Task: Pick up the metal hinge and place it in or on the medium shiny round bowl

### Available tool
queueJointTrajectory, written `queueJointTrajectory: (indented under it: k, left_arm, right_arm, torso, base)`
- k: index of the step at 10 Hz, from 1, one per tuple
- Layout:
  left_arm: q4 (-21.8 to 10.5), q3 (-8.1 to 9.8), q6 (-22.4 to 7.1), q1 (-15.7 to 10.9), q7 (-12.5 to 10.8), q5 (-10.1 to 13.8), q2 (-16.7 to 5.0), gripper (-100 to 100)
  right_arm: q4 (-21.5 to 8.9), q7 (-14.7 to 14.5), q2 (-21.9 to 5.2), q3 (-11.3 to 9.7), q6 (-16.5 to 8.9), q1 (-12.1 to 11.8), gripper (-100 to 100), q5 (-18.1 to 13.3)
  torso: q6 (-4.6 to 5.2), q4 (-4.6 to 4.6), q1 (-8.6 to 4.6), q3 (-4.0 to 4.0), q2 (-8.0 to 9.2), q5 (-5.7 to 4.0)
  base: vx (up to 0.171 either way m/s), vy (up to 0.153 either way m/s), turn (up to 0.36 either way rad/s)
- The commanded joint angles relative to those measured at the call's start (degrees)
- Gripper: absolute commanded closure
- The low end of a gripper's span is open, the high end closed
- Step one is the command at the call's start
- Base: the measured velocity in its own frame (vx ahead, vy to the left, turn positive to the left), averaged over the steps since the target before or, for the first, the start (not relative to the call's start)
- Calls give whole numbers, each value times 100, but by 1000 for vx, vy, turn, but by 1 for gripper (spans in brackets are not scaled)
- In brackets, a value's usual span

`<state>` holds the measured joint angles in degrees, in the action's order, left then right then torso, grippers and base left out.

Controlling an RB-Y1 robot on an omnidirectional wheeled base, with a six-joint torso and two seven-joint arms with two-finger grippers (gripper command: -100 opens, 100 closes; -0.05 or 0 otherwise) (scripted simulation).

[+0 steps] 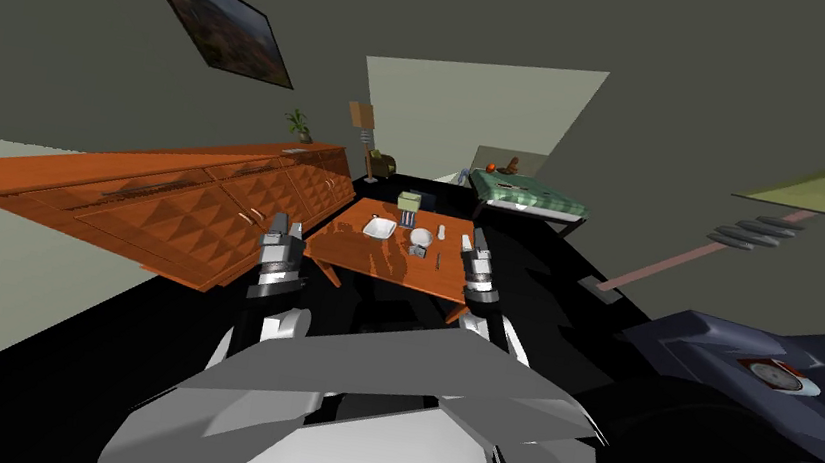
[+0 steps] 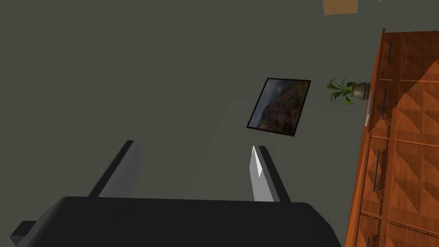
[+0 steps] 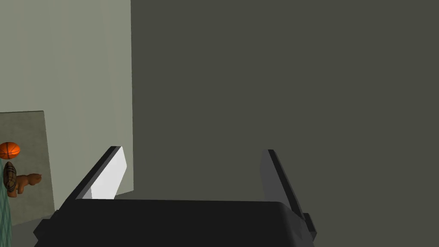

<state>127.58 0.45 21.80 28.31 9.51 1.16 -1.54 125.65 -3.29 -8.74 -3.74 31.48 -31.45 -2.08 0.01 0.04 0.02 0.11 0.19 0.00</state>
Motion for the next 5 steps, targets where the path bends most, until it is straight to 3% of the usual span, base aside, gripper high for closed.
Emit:
queueJointTrajectory:
  k: [1,4,5]
  left_arm:
    - [0,0,0,0,0,0,0,0]
    - [0,0,0,0,0,0,0,0]
    - [0,0,0,0,0,0,0,0]
  right_arm:
    - [-286,55,-205,-48,15,-21,-100,-95]
    - [-579,97,-395,-99,29,-42,-100,-184]
    - [-770,135,-597,-157,44,-60,-100,-279]
  torso:
    - [0,0,0,0,0,0]
    - [-2,-1,0,-4,-6,0]
    - [0,-2,-1,-5,-8,0]
  base:
    - [-45,12,73]
    - [-30,12,81]
    - [-37,21,115]
